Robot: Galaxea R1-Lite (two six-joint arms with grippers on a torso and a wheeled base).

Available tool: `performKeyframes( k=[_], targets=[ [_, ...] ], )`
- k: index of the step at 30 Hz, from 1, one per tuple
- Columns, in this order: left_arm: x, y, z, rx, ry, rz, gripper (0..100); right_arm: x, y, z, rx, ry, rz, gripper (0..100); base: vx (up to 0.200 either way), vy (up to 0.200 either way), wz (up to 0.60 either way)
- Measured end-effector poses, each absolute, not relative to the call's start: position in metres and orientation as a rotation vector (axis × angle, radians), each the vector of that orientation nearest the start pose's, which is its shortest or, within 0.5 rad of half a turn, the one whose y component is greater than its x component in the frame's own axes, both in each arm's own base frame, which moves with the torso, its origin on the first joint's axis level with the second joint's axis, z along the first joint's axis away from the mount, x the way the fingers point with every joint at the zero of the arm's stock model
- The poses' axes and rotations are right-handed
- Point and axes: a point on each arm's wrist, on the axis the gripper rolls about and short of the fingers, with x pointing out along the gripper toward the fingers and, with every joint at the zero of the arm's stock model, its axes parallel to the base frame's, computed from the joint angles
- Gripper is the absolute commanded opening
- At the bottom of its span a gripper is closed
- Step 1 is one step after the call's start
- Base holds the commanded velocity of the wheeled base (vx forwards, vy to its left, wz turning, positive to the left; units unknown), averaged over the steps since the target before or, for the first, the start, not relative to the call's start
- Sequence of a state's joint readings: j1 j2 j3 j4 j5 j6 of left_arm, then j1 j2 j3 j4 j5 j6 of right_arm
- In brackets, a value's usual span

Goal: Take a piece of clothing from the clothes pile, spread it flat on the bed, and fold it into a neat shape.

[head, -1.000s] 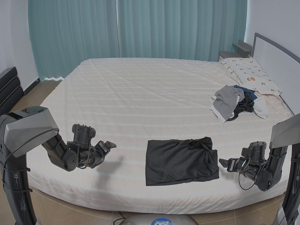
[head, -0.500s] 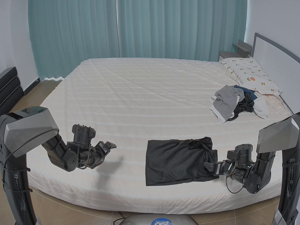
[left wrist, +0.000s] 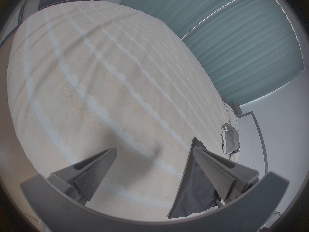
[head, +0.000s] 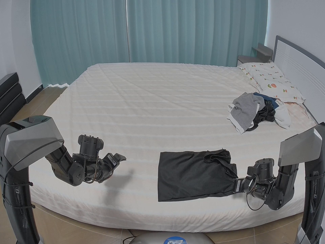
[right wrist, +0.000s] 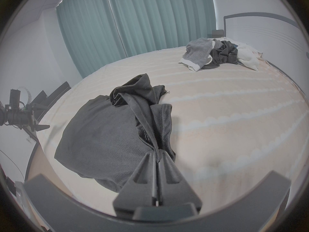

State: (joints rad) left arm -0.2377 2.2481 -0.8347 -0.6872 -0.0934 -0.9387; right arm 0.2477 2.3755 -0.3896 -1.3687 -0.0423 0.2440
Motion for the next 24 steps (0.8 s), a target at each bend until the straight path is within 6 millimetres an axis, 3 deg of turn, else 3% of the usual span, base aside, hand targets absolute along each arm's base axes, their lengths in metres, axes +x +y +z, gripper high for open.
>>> performKeyframes(
  k=[5,6,15,20,24],
  targets=[
    [0.356,-0.089,0.005,-0.835,0.813,0.046,100,0.284,0.066,-0.038,0.159,0.643,0.128,0,0.0,0.0,0.0],
    [0.356,-0.089,0.005,-0.834,0.814,0.046,100,0.284,0.065,-0.038,0.161,0.642,0.125,100,0.0,0.0,0.0],
    [0.355,-0.088,0.007,-0.841,0.809,0.048,100,0.283,0.06,-0.038,0.18,0.649,0.111,100,0.022,0.0,0.0],
    [0.356,-0.086,0.008,-0.846,0.804,0.052,100,0.287,0.061,-0.021,0.217,0.584,0.11,100,0.2,0.0,0.0],
    [0.356,-0.086,0.008,-0.844,0.803,0.051,100,0.291,0.063,-0.002,0.268,0.521,0.117,100,0.0,0.0,0.0]
  ],
)
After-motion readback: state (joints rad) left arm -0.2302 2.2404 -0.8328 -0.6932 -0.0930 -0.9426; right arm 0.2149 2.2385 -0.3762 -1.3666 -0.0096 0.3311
